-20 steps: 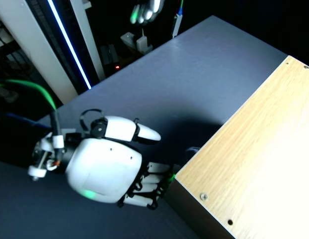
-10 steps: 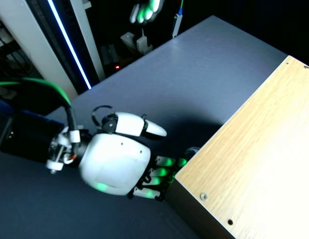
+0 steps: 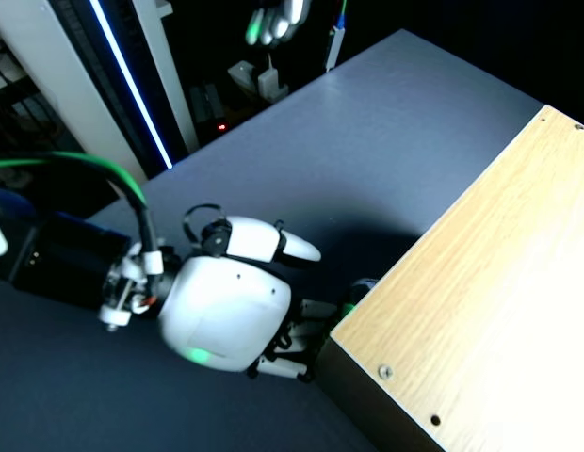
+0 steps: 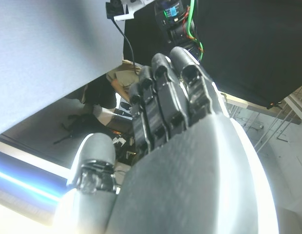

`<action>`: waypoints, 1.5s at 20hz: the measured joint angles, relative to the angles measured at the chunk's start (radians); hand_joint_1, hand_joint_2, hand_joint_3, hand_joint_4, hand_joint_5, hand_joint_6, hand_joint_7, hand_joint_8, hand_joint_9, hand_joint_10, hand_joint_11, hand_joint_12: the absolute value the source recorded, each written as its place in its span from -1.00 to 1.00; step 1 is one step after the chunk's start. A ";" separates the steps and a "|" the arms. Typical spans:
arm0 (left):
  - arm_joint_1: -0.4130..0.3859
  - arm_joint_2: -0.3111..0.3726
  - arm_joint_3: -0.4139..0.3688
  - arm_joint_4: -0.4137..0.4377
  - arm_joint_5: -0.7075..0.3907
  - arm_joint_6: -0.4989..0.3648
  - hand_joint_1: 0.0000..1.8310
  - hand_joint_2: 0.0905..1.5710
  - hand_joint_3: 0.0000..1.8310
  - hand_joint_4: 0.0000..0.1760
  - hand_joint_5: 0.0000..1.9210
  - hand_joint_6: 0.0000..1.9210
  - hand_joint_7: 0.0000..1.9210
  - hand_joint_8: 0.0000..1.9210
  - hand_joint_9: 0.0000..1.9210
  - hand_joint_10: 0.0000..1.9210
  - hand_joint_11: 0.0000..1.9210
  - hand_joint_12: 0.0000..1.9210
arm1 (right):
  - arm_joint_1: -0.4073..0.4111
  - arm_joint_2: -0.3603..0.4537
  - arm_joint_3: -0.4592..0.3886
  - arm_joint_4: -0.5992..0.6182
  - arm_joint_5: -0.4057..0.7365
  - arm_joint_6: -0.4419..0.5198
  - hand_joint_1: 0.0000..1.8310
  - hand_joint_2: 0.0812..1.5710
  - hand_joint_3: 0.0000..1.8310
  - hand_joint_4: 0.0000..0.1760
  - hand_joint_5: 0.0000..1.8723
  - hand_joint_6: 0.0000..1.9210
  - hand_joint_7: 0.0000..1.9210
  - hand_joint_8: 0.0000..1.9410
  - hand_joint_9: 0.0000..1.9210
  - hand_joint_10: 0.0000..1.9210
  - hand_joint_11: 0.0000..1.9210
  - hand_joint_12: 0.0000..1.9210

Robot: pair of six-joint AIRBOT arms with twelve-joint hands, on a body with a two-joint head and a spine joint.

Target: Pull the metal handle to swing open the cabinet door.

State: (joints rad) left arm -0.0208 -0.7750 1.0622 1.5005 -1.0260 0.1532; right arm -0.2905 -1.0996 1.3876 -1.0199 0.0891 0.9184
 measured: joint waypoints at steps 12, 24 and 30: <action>0.000 0.000 0.000 0.000 -0.001 0.000 -1.00 1.00 -0.89 -1.00 -0.63 -1.00 -0.60 -1.00 -0.63 -1.00 -1.00 -0.21 | -0.008 0.041 -0.069 0.013 0.005 -0.001 -1.00 1.00 -0.86 -1.00 -0.58 -1.00 -0.57 -1.00 -0.60 -1.00 -1.00 0.04; 0.000 0.000 0.000 0.000 -0.001 0.000 -1.00 1.00 -0.89 -1.00 -0.62 -1.00 -0.59 -1.00 -0.62 -1.00 -1.00 -0.18 | -0.063 0.143 -0.266 0.017 0.071 0.000 -1.00 1.00 -0.87 -1.00 -0.56 -1.00 -0.56 -1.00 -0.60 -1.00 -1.00 0.01; 0.000 0.000 0.000 0.000 -0.001 0.000 -1.00 1.00 -0.88 -1.00 -0.61 -1.00 -0.59 -1.00 -0.62 -1.00 -1.00 -0.17 | -0.091 0.206 -0.374 0.012 0.105 -0.067 -1.00 1.00 -0.87 -1.00 -0.56 -1.00 -0.56 -1.00 -0.60 -1.00 -1.00 0.03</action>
State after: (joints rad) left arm -0.0208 -0.7750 1.0622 1.5005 -1.0267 0.1532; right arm -0.3813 -0.8940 1.0138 -1.0077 0.1940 0.8513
